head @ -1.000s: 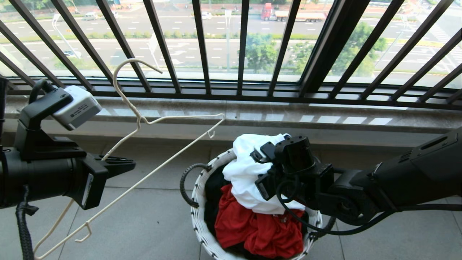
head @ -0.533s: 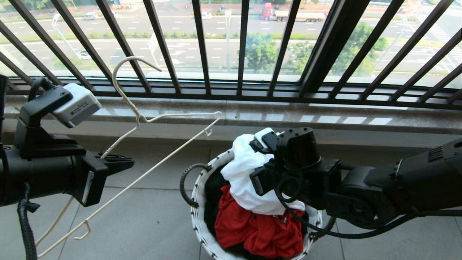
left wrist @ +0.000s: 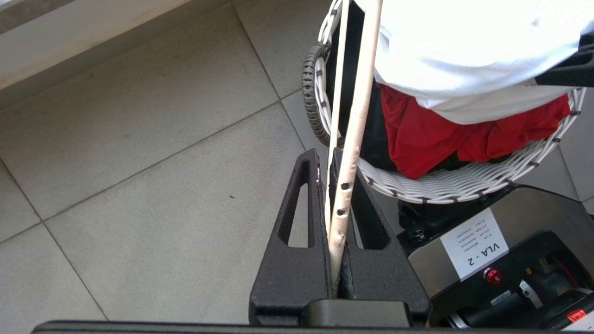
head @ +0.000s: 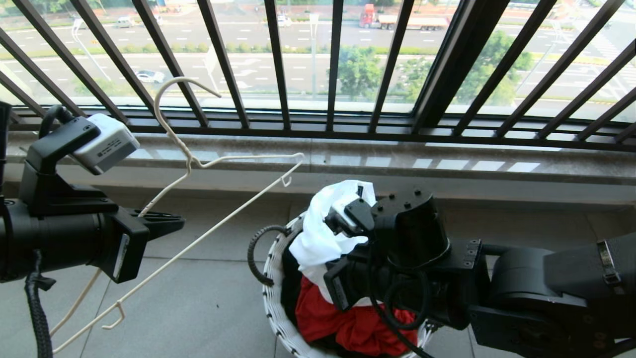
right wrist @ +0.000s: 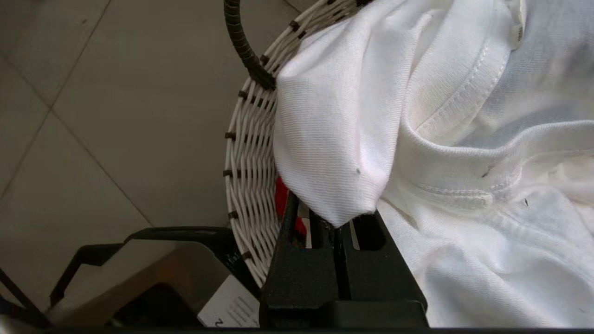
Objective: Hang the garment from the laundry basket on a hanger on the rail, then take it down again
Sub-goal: Pick up clothes from the basket
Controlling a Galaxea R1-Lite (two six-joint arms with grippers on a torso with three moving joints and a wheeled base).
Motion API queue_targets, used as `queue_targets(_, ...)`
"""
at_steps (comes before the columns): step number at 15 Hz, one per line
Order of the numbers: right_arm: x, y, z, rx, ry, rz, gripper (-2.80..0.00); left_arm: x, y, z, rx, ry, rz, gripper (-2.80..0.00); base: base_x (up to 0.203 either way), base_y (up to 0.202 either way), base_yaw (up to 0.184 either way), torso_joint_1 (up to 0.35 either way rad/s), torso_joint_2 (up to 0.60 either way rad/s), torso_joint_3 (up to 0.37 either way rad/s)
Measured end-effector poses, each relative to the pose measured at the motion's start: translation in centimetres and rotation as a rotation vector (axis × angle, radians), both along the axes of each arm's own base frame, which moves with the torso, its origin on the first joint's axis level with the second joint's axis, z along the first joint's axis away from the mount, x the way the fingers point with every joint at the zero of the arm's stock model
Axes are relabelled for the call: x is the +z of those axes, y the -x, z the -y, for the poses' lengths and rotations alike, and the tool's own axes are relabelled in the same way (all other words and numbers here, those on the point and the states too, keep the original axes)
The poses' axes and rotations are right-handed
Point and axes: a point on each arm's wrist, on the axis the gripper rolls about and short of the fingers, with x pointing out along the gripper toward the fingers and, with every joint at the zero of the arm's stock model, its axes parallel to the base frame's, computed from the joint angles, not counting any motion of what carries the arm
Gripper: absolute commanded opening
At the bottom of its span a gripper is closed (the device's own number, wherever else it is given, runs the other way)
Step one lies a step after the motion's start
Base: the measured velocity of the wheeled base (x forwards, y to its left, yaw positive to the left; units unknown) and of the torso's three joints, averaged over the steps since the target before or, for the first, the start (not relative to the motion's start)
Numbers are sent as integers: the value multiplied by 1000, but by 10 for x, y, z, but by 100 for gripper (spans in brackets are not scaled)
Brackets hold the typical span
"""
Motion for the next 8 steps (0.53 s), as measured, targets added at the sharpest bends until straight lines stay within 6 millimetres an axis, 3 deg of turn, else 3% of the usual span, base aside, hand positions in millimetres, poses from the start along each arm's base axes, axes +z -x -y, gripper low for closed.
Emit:
queue_targets(4,-22,21,-3,84,203,-120,-280,0,-1,0,0,-1,-2,-280,0,0,0,0,0,0)
queue_targets(7,-37,20,-10,95,245,-148,-280,-1,-1,0,0,-2,-3,-280,0,0,0,0,0,0)
queue_targets(8,-42,19,-11,95,257,-156,0,-1,-1,0,0,-2,-3,-280,0,0,0,0,0,0)
